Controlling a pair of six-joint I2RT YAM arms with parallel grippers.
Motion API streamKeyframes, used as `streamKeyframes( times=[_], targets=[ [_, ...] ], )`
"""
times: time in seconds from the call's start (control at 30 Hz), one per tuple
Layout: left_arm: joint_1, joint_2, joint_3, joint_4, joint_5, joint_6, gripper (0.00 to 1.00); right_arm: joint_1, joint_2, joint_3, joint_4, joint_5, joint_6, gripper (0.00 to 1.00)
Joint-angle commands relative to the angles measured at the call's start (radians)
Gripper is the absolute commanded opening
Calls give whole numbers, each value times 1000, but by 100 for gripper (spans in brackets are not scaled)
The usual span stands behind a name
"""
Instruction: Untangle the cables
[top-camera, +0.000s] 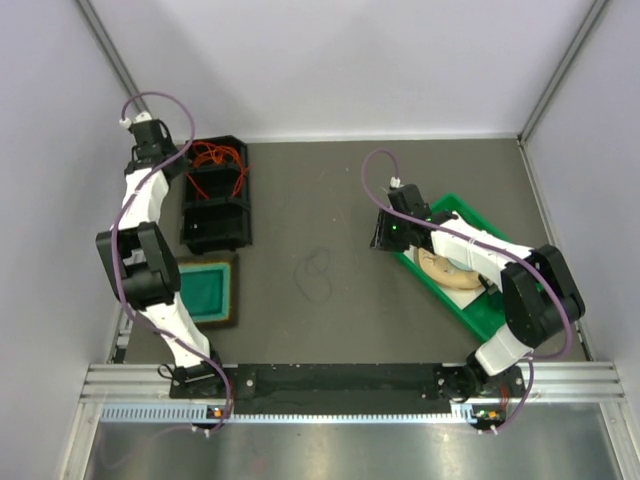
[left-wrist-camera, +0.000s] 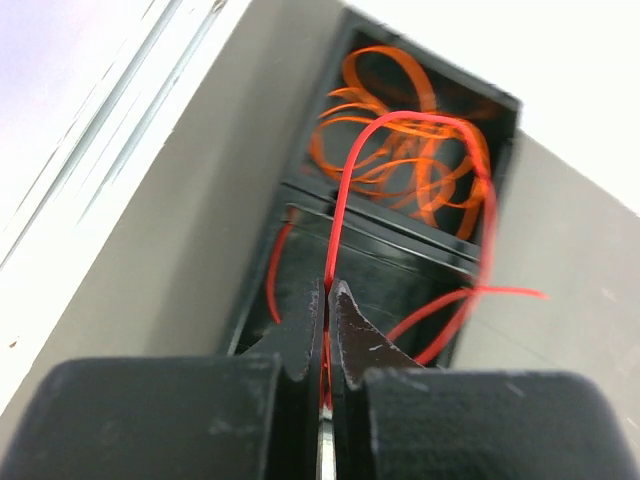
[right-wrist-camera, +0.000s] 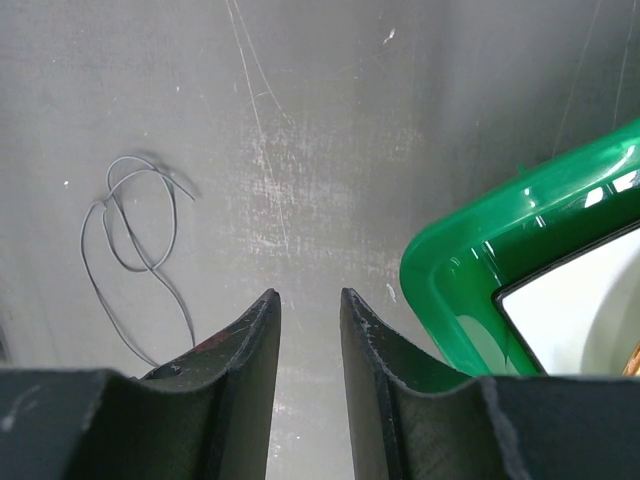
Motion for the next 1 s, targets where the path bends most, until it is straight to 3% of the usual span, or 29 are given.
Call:
streamKeyframes(
  times=[0.0,0.17,0.37,0.53,0.97],
  targets=[
    [-6,-112,-46,66,120,57,0,-6,4,53,31,-7,-4,31],
    [-9,-152,-79,-14,86,110,0,-3,2,50,31,-8,-5,31],
    [-10,-197,-231,37,20,106,0,-3,2,44,39,-20,1,31],
    [-26,-115,-224,23,106,83,0,-2,1,43,39,-19,4,31],
    [-78,52,-153,-3,-32,84,0,-2,-4,38,34,-20,7,30]
  ],
)
